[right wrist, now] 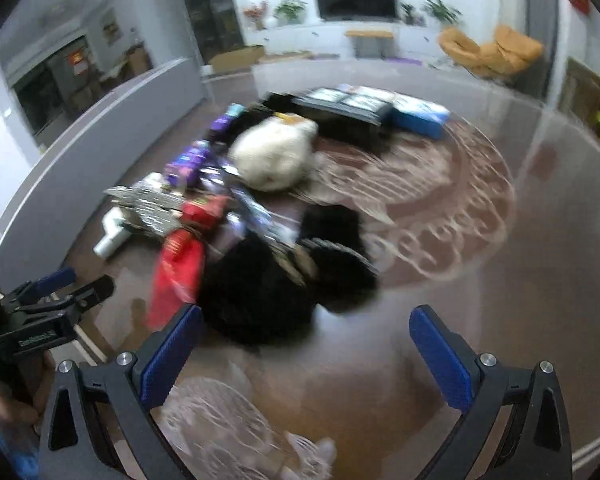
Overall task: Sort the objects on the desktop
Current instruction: 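Reach the left gripper to the red bag while the right gripper reaches the black pouch, then grasp the red bag with the left gripper while the right grasps the black pouch, then carry both items into the cardboard bin and open both grippers, then return both grippers to the table pile, then grasp the white sunscreen bottle with the left gripper while the right grasps the sequin bow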
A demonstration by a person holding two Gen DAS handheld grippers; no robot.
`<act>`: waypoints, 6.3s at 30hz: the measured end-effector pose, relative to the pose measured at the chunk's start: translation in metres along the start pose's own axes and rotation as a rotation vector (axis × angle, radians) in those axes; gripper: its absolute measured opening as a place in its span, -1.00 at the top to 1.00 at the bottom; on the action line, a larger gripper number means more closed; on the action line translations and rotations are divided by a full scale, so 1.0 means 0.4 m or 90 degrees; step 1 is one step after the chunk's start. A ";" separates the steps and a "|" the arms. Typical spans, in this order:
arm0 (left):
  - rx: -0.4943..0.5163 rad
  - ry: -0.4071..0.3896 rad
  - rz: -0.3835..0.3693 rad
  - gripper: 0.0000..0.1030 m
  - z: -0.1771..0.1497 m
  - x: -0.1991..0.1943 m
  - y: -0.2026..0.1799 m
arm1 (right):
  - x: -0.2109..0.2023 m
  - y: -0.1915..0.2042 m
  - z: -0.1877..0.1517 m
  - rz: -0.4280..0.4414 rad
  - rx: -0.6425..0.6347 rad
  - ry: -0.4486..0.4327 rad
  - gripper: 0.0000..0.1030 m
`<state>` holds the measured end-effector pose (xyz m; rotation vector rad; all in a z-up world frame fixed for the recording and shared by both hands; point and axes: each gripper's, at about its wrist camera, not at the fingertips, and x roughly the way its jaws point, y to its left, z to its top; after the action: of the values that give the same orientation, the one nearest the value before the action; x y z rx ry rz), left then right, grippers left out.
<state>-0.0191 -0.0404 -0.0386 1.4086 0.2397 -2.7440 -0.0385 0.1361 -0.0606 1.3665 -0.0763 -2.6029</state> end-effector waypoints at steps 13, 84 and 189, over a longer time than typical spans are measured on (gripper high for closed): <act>0.017 -0.042 -0.072 -1.00 -0.028 -0.076 -0.034 | 0.061 -0.022 0.070 -0.001 0.055 -0.008 -0.99; -0.100 0.017 0.105 -0.26 0.245 -0.123 0.704 | 0.069 1.011 0.212 0.234 -0.377 0.007 -0.55; 0.141 0.022 -0.006 0.01 0.072 0.035 0.032 | -0.008 0.075 -0.085 -0.040 -0.077 -0.020 -1.00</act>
<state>-0.0491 -0.0572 -0.0346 1.5060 -0.0586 -2.8292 -0.0044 0.1090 -0.0732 1.3076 0.1191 -2.6319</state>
